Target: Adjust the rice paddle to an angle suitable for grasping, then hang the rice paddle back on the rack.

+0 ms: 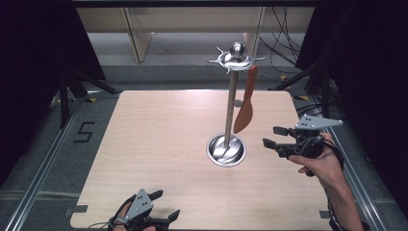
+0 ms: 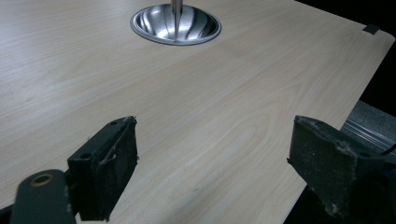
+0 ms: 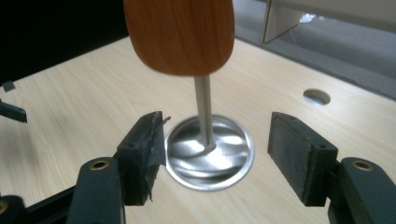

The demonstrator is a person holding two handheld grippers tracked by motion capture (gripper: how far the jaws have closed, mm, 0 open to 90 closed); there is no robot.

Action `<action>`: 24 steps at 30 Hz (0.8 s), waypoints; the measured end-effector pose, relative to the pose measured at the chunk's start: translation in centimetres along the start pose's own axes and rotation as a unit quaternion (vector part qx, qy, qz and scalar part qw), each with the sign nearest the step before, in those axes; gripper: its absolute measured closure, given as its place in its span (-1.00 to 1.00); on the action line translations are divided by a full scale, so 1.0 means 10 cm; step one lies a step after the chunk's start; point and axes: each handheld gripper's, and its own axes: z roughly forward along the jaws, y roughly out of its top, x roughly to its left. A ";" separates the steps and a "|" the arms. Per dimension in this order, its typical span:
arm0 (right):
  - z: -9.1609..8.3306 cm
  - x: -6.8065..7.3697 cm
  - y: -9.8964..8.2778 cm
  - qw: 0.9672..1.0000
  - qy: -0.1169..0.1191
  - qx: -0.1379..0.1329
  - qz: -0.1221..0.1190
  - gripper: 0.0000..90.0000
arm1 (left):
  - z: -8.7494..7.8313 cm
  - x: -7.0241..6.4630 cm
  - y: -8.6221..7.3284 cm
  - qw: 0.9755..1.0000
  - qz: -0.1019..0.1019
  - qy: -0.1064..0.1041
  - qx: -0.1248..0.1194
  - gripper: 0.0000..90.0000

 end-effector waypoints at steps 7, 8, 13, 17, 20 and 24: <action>0.06 0.05 -0.12 0.999 0.016 0.028 -0.011 -0.17 | 0.01 0.01 0.00 1.000 0.006 0.008 0.009 -0.67; 0.07 0.04 -0.13 1.000 0.009 0.020 -0.020 -0.17 | 0.02 0.00 0.00 1.000 -0.002 0.005 0.001 -0.67; 0.09 0.05 -0.17 1.000 0.009 0.018 -0.008 -0.20 | -0.02 0.03 -0.01 1.000 0.004 0.009 0.004 -0.67; 0.10 0.06 -0.20 0.999 0.008 0.030 -0.013 -0.20 | -0.01 0.01 -0.01 1.000 0.004 0.007 0.000 -0.67; 0.13 0.10 -0.25 0.999 0.013 0.039 -0.001 -0.22 | -0.01 0.01 -0.01 1.000 0.009 0.008 0.008 -0.67; 0.17 0.13 -0.34 0.999 0.021 0.048 0.000 -0.25 | -0.01 0.01 -0.01 1.000 0.005 0.008 0.004 -0.67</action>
